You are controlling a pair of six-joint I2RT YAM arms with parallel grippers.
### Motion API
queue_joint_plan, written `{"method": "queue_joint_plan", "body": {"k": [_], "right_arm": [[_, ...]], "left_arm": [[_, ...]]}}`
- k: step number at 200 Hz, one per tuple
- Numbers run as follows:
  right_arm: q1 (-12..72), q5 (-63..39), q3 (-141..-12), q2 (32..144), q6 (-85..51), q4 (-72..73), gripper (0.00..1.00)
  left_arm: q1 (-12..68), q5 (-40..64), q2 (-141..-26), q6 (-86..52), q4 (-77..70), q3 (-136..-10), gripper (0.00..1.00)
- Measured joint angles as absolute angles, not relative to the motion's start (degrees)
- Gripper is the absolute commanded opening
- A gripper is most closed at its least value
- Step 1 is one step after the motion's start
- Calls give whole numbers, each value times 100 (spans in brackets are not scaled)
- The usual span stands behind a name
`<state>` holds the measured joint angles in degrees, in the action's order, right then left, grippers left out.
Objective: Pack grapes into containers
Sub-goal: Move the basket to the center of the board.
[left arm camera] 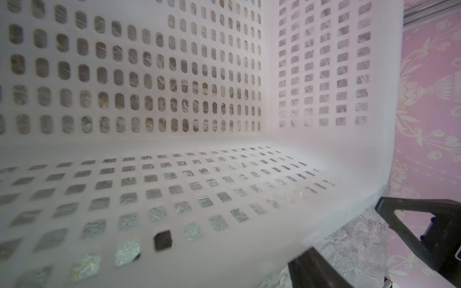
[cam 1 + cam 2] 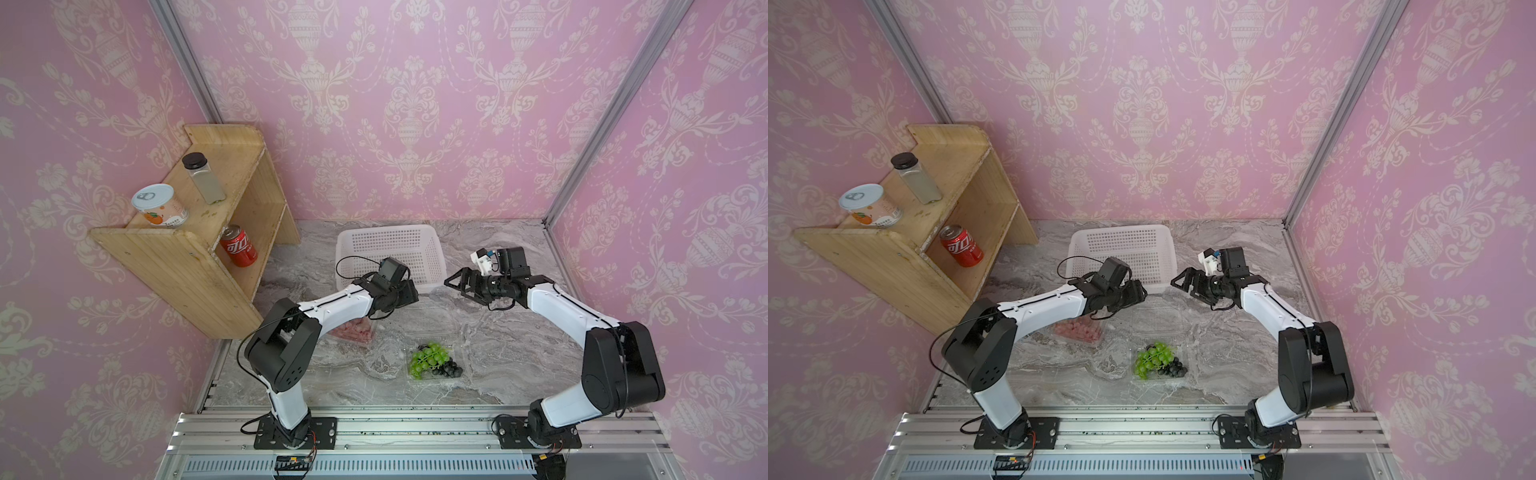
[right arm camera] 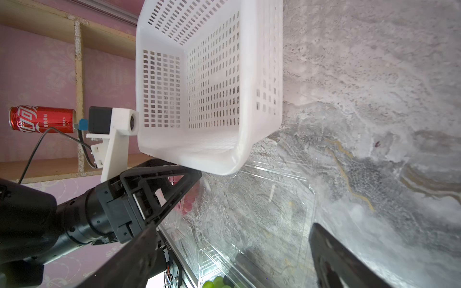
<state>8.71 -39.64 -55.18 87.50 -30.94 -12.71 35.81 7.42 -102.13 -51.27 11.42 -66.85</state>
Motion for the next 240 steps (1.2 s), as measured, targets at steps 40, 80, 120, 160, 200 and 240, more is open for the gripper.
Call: {"method": "queue_joint_plan", "body": {"k": [40,80,120,160,200,240], "right_arm": [[871,-3953,-5518,8757,-3094,-1288,95],[869,-3918,-5516,8748,-3092,-1293,95],[788,-3920,-5424,8737,-3089,-1404,97],[598,-3979,-4987,8696,-3094,-1441,98],[587,-4095,-4768,8696,-3096,-1437,98],[587,-4163,-4740,8672,-3096,-1409,98]], "left_arm": [[3319,792,-10554,-4853,1249,-7188,72],[3124,792,-10584,-4563,1468,-7358,72],[3133,1013,-10551,-4504,1592,-7356,73],[3489,1347,-10348,-4722,1487,-7116,74],[3645,1509,-10283,-5116,1350,-6580,75],[3647,1472,-10044,-5251,1509,-6519,75]]}}
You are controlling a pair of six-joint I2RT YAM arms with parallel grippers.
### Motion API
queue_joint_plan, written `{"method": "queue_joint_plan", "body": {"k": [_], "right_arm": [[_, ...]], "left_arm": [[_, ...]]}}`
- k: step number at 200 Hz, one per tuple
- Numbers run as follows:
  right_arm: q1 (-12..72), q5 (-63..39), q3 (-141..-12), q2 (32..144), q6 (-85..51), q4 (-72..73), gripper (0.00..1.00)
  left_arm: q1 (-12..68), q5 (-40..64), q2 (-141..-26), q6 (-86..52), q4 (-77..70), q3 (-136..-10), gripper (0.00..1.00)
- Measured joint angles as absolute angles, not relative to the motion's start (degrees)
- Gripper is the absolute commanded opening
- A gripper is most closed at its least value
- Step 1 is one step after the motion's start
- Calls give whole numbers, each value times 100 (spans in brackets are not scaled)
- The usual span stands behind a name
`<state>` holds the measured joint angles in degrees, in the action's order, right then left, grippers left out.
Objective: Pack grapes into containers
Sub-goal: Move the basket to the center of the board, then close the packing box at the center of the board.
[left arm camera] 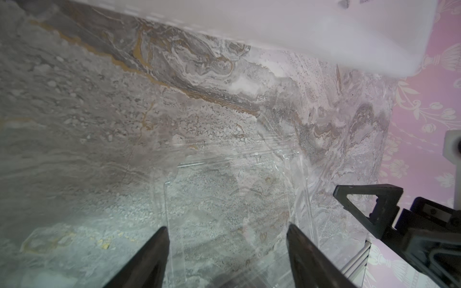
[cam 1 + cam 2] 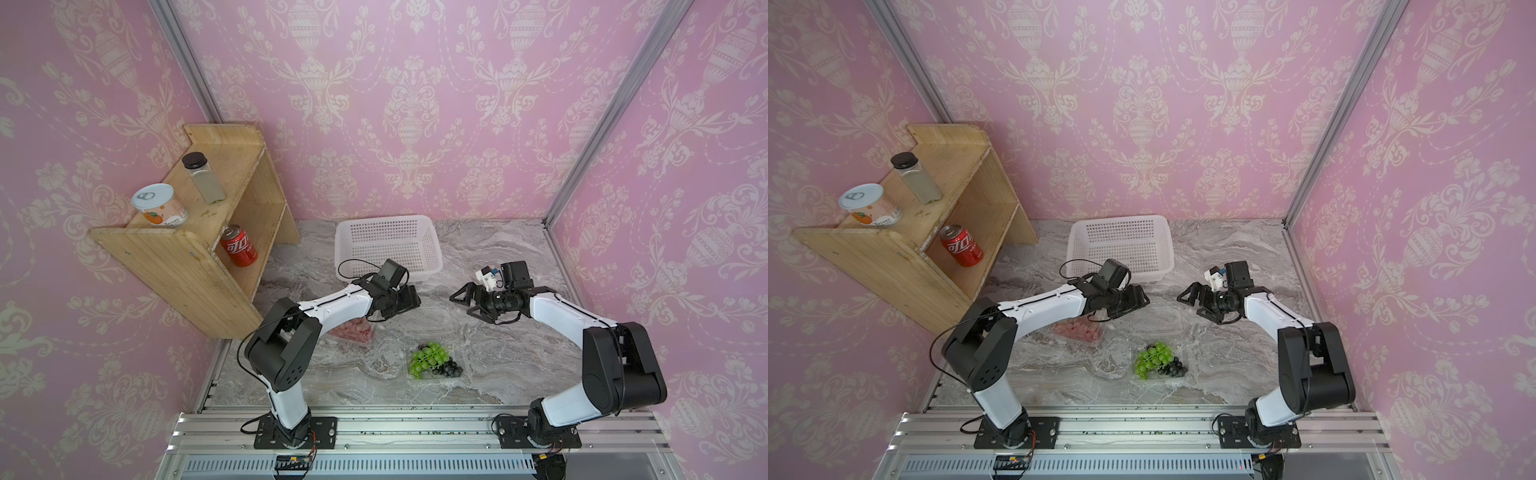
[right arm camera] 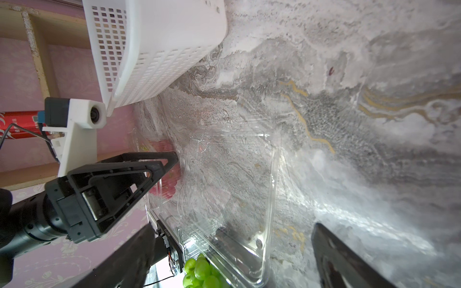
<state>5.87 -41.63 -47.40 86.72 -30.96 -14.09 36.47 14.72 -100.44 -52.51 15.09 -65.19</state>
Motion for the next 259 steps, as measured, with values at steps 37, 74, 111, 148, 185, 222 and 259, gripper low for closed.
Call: {"method": "queue_joint_plan", "body": {"k": [37,74,111,148,185,222,259], "right_arm": [[587,-4180,-4685,8637,-3096,-1385,98],[587,-4189,-4539,8482,-3096,-1380,98],[587,-4327,-4536,8383,-3100,-1328,98],[587,-4491,-4530,8423,-3144,-1219,97],[587,-4624,-4397,8451,-3181,-1028,97],[587,-4696,-4237,8593,-3310,-799,97],[587,-4700,-4237,8648,-3371,-637,97]], "left_arm": [[3656,1470,-9968,-5336,1647,-6519,75],[3743,1361,-9968,-5402,1918,-6519,76],[3874,1190,-9985,-5544,2084,-6519,76],[3887,1037,-10071,-5662,2268,-6521,76],[3911,1017,-10296,-5811,2093,-6530,77],[4029,1020,-10558,-5953,1605,-6543,77],[4069,1020,-10628,-6014,1177,-6565,78]]}}
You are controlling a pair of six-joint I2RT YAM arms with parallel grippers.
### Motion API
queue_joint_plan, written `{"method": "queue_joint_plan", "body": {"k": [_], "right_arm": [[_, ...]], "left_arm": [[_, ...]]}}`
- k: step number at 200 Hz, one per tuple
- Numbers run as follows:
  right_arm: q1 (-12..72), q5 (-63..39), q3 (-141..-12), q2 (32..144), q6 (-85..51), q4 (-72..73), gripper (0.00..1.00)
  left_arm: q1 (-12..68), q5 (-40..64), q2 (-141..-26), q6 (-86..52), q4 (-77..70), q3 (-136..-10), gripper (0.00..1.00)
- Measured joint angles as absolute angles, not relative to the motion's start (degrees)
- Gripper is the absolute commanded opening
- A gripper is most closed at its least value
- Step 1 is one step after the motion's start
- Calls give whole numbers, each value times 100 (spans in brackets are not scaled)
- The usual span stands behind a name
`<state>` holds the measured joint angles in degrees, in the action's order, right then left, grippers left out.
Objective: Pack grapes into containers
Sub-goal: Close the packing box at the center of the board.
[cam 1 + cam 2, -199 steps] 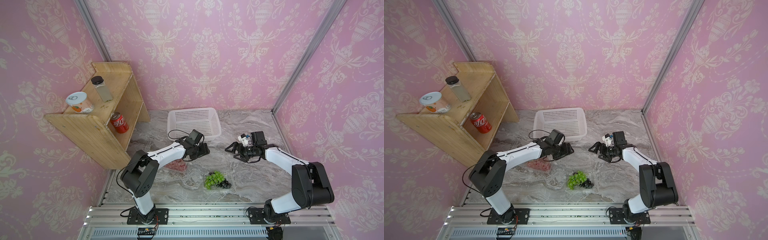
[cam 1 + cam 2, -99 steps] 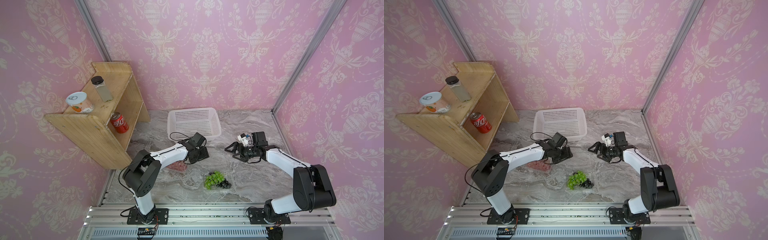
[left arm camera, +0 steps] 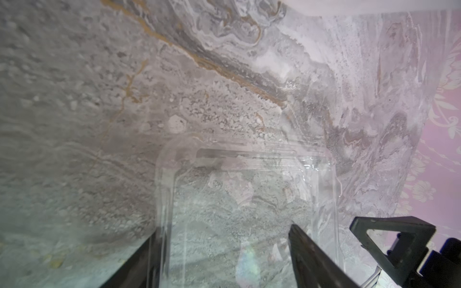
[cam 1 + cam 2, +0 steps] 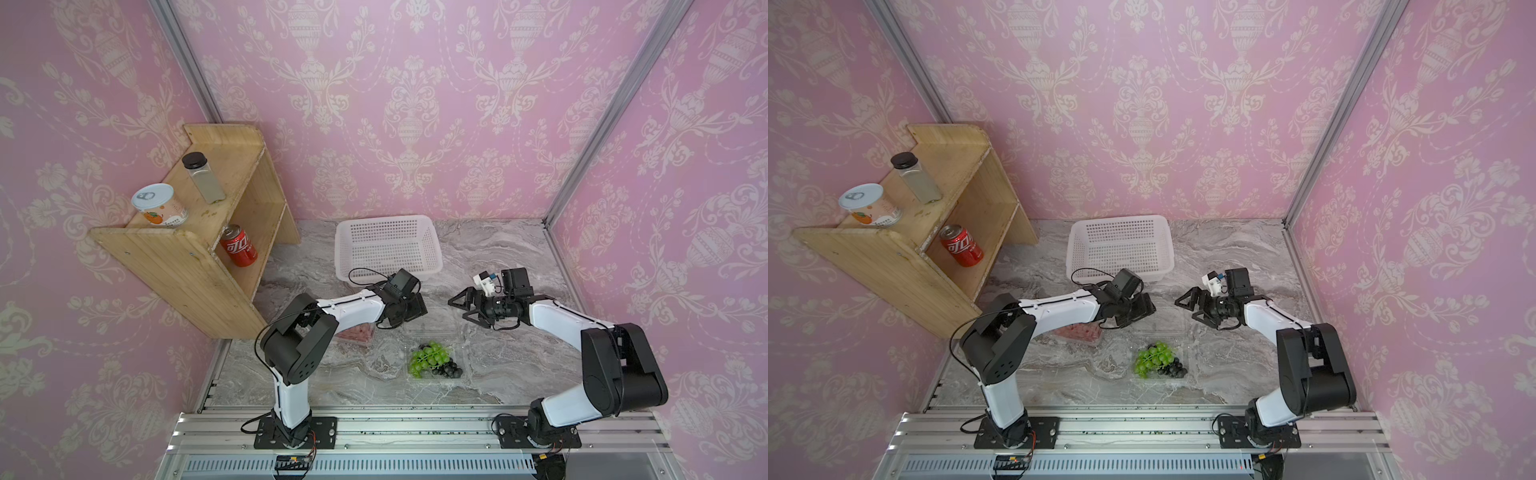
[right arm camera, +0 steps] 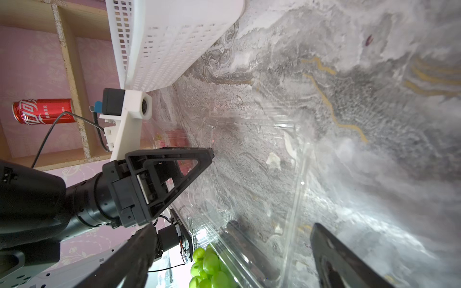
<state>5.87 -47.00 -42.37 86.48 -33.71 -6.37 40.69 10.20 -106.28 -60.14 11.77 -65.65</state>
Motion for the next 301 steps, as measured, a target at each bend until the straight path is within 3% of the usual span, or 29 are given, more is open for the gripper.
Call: {"method": "queue_joint_plan", "body": {"k": [108,167,214,301], "right_arm": [[585,-4556,-4259,8868,-3269,-913,96],[523,-4064,-4589,7929,-2958,-2008,100],[462,-3933,-3621,7577,-3177,-1994,100],[502,-4333,-3201,7922,-4187,-355,100]], "left_arm": [[4069,1236,-10842,-6014,703,-6794,78],[4069,1365,-10842,-6010,683,-6794,78],[4069,1492,-10844,-5940,685,-6794,78],[4069,1649,-11078,-5885,576,-6796,78]]}}
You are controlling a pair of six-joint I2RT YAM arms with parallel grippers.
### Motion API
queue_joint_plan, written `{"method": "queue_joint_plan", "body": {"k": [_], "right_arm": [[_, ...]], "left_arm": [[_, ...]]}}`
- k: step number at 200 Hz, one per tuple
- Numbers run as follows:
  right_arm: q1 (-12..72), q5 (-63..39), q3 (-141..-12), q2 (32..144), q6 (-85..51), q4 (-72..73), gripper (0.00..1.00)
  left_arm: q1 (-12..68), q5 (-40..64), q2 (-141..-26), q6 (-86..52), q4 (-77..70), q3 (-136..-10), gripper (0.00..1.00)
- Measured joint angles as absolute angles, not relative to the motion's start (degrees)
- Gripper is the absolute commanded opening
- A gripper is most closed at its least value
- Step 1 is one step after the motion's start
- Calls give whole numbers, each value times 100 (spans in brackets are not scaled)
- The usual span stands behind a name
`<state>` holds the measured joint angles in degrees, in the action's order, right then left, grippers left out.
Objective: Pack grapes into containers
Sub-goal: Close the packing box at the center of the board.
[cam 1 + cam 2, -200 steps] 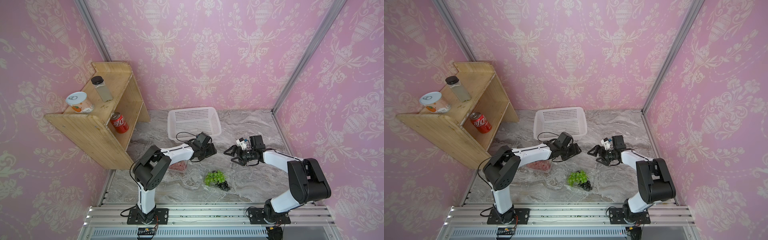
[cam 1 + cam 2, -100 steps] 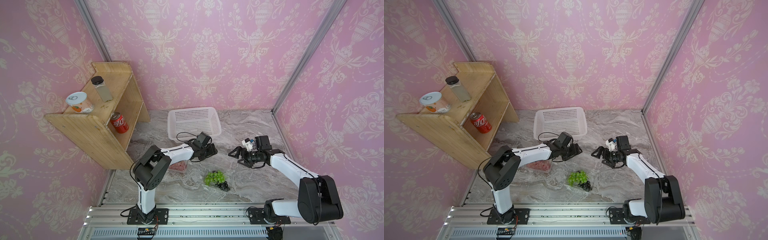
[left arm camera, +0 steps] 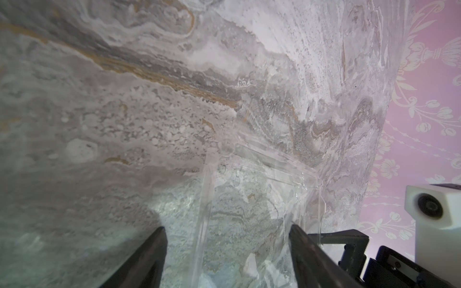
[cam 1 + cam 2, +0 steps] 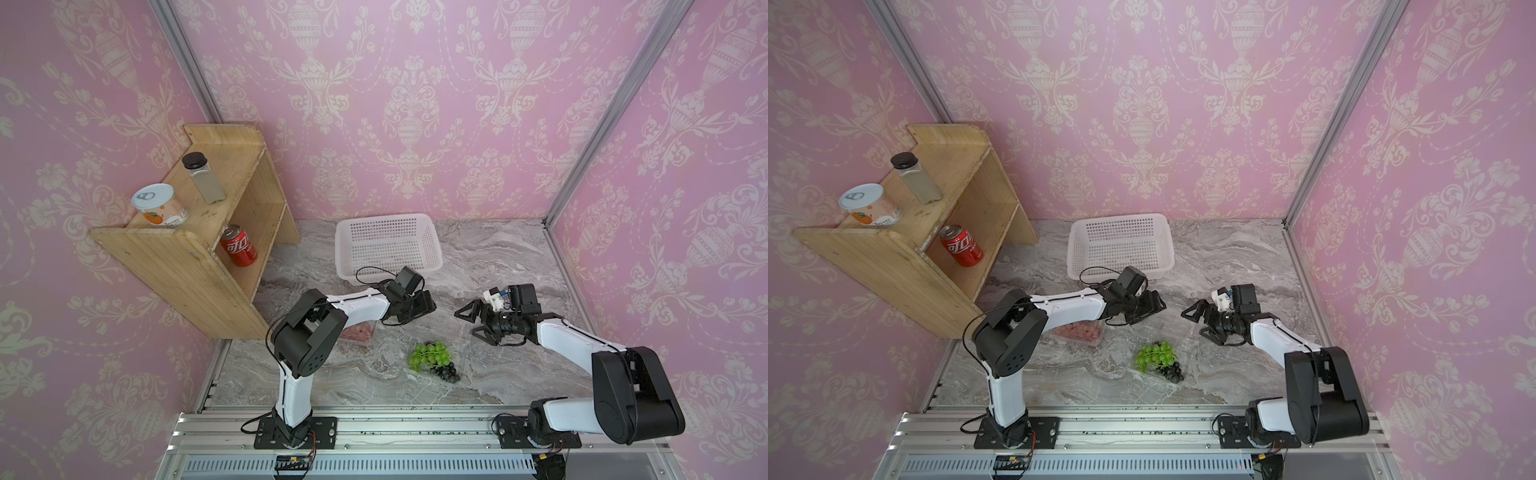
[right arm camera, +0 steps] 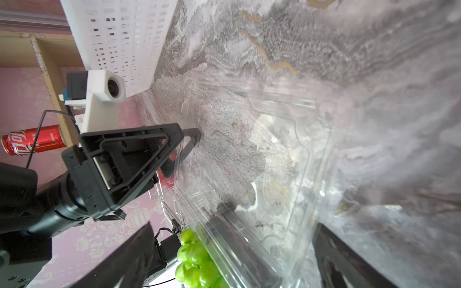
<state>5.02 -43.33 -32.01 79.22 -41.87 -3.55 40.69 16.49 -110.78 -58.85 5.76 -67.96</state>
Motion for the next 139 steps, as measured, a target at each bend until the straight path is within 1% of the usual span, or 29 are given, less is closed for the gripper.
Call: {"method": "queue_joint_plan", "body": {"k": [54,94,139], "right_arm": [[502,-4442,-3227,8390,-4379,320,100],[502,-4600,-3669,8794,-4464,489,99],[502,-4674,-4001,8595,-4412,233,99]], "left_arm": [[4069,1743,-11128,-5885,429,-6906,78],[4069,1774,-11209,-5885,429,-7240,78],[4069,1774,-11207,-5883,434,-7284,78]]}}
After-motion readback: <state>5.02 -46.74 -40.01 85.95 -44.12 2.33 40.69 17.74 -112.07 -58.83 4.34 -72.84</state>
